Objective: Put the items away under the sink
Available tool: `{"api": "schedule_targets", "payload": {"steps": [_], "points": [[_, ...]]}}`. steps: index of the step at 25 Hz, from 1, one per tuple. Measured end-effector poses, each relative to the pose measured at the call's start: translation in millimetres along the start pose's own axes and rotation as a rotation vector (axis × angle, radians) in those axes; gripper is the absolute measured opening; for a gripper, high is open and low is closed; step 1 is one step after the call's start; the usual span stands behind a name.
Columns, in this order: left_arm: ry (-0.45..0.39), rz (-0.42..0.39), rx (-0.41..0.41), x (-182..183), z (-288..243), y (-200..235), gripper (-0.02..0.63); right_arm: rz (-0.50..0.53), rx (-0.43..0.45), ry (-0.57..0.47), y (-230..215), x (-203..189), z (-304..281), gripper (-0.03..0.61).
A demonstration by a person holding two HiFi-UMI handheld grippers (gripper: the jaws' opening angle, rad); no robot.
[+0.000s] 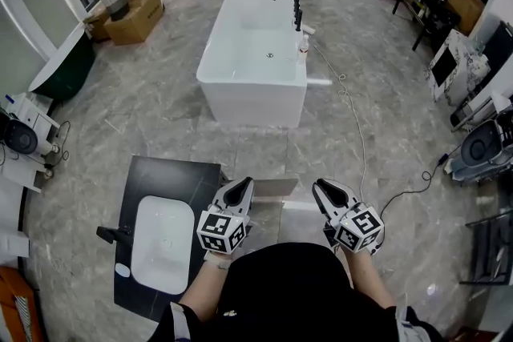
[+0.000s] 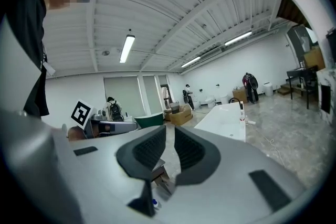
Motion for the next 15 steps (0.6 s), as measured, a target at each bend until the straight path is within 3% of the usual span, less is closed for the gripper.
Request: {"api": "schedule_targets", "payload": {"steps": [15], "points": [[-0.045, 0.019, -0.009, 12, 17, -8, 0.032, 0.032, 0.072, 0.012, 21, -1, 6, 0.069]]}}
Point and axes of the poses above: the fingertips, and each gripper's own axes: z backward along the fingers, y to its left, x out of its top, the point moved 3 cm from there along z, backward along the fingers, and after that the axes turned 4 degrees about -y, right-handed, at the moved point
